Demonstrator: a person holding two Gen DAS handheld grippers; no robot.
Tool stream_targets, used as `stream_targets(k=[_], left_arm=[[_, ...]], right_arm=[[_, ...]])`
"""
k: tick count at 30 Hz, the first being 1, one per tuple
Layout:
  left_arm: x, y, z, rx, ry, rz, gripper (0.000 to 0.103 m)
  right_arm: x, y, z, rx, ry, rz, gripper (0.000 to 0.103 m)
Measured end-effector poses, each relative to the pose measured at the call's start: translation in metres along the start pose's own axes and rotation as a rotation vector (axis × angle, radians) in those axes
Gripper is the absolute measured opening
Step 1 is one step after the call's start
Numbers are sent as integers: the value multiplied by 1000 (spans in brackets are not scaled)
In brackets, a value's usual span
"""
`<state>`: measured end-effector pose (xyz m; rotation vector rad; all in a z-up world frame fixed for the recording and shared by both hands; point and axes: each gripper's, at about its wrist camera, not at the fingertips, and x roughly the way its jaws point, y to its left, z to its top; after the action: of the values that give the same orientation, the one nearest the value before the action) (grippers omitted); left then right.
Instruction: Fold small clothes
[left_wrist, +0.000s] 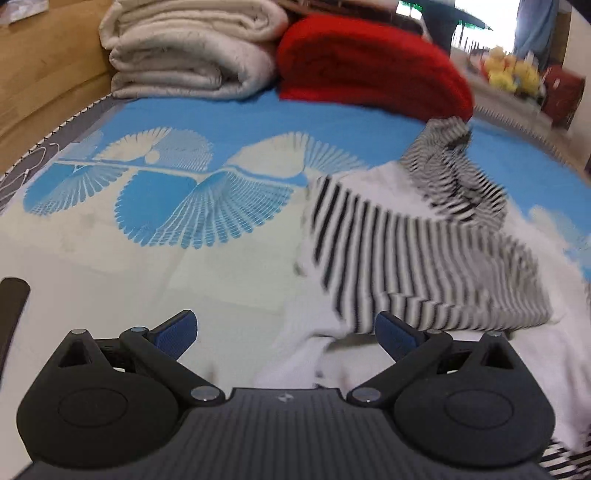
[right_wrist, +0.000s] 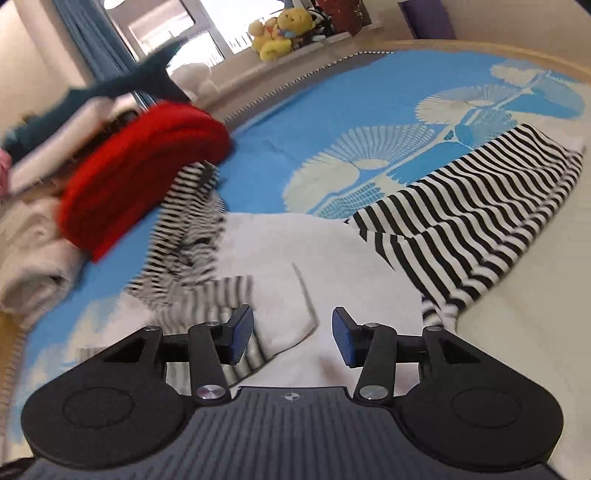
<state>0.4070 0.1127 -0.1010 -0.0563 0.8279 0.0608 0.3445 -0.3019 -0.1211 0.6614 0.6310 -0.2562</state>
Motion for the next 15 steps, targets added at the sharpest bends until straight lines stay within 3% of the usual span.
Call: stream_targets(k=[4, 8, 10, 12, 15], left_arm=[[-21, -14, -6, 7, -99, 11, 103], [-27, -29, -7, 35, -145, 21, 103], [-25, -34, -6, 41, -141, 16, 103], [-21, -39, -5, 49, -134, 9, 103], [-16, -44, -5, 62, -130, 3, 103]], right_arm=[[-55, -6, -4, 19, -85, 57, 58], [-94, -19, -34, -43, -168, 5, 63], [-92, -25, -48, -64, -149, -51, 64], [-79, -23, -49, -110, -98, -39, 62], [-69, -17, -46, -182, -100, -55, 62]])
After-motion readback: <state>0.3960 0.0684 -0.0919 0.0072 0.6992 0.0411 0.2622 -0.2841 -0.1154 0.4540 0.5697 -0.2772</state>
